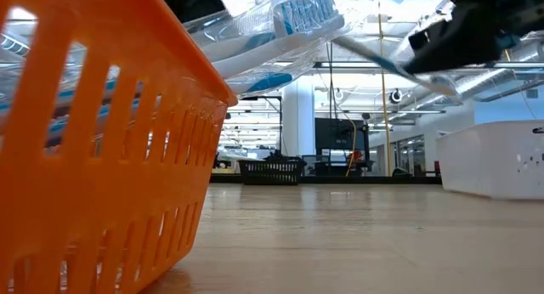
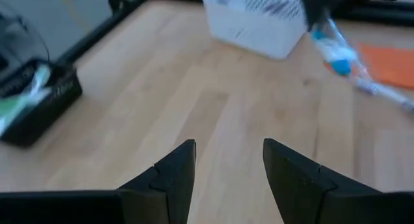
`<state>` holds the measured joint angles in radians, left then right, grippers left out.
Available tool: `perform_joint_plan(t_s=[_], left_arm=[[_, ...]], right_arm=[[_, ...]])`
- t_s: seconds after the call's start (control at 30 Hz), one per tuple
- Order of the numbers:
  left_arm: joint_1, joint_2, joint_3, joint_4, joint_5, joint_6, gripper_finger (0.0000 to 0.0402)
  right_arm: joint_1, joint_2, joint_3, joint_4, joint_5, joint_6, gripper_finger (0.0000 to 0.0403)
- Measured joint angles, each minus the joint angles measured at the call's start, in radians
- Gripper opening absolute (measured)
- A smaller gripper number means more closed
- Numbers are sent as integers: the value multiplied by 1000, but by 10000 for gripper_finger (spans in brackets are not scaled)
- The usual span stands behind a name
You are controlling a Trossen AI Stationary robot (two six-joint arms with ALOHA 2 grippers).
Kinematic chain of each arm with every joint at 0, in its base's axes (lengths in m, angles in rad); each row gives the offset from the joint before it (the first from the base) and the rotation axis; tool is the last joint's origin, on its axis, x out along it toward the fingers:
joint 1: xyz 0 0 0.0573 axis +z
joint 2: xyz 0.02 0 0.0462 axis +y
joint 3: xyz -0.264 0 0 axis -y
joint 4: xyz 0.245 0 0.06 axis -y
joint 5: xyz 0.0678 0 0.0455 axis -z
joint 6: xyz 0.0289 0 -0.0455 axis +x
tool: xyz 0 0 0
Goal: Pick & Place Toothbrushes
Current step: Put the blue toothbrush into the orange bin
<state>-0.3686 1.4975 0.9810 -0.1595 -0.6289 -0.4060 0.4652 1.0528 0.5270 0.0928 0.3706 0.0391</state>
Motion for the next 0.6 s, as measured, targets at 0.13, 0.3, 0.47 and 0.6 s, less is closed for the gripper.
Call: perform_joint_plan(t_s=[0.13, 0.3, 0.47, 0.6], left_arm=[[16, 0, 0, 120, 0, 109, 184], [43, 0, 0, 257, 0, 242, 184], [72, 0, 0, 382, 1, 340, 184], [92, 0, 0, 477, 42, 422, 184]], right_arm=[[-29, -55, 0, 49, 12, -50, 0], [-50, -82, 0, 179, 50, -149, 0], [-70, -83, 0, 315, 49, -243, 0], [-94, -83, 0, 388, 49, -290, 0]])
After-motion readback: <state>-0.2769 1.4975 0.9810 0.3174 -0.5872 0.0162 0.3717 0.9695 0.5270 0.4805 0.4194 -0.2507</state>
